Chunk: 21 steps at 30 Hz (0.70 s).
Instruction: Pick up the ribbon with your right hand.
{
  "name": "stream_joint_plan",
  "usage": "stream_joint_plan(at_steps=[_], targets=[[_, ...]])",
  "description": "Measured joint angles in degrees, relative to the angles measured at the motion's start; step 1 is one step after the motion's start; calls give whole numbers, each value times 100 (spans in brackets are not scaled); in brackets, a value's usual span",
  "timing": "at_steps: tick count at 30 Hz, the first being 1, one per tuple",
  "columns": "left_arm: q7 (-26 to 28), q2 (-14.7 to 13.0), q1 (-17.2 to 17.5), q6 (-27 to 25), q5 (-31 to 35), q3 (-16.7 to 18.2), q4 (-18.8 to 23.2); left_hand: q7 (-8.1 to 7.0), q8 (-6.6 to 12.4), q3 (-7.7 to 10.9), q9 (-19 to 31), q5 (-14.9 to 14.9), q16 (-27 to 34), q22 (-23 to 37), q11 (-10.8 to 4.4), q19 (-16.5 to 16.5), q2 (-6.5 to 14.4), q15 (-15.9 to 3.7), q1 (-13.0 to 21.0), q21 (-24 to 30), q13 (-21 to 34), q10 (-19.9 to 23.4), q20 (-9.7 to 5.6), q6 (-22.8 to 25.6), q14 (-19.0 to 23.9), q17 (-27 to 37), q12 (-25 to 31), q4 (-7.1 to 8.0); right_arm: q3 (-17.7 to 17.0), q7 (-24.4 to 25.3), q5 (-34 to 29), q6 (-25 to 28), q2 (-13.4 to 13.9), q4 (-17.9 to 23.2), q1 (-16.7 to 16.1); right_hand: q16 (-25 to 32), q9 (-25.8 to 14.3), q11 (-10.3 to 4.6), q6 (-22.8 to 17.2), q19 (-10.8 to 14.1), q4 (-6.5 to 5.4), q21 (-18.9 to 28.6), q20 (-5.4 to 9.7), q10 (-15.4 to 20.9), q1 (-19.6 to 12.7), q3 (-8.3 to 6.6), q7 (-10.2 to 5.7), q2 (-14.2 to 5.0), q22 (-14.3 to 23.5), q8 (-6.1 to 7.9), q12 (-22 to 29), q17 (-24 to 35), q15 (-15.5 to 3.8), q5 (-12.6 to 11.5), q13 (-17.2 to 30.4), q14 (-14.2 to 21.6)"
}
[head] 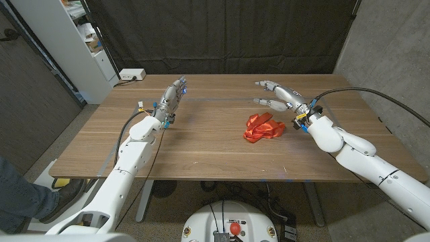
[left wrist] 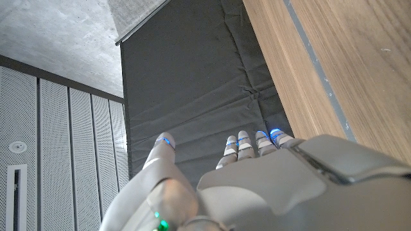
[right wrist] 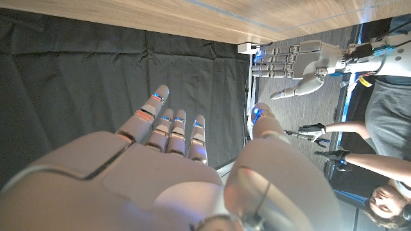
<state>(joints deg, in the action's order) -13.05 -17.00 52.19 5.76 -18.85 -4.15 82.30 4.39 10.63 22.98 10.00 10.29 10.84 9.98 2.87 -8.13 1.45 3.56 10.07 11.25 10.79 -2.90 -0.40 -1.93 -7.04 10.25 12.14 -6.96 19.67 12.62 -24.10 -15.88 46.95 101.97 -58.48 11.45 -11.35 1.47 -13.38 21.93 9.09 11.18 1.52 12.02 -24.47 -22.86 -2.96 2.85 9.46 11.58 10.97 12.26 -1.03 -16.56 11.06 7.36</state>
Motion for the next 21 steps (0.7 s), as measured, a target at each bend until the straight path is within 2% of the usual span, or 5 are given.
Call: stream_joint_plan(at_steps=[10, 21], targets=[[-34, -3, -3, 20, -13, 2, -1, 0, 0, 0, 0, 0, 0, 0, 0, 0, 0, 31, 0, 0, 0, 0, 0, 0, -32, 0, 0, 0, 28, -36, -186, 137, 87, 169, -34, 1, 0, -32, 81, 22, 0, 0, -21, -31, -22, 0, -20, 22, 0, -45, 0, 0, 4, -42, 0, -3], [-59, 4, -13, 25, -40, 3, -12, 21, 0, 0, 0, 0, 0, 0, 0, 1, 0, 65, 0, 0, 0, 0, 0, 21, 3, 0, 0, 0, 82, -155, -486, 337, 158, 264, -32, -22, 1, 28, 132, -19, 0, 0, -62, -212, -39, 0, -11, 39, 0, -45, 0, 1, 144, -88, 28, -143]])
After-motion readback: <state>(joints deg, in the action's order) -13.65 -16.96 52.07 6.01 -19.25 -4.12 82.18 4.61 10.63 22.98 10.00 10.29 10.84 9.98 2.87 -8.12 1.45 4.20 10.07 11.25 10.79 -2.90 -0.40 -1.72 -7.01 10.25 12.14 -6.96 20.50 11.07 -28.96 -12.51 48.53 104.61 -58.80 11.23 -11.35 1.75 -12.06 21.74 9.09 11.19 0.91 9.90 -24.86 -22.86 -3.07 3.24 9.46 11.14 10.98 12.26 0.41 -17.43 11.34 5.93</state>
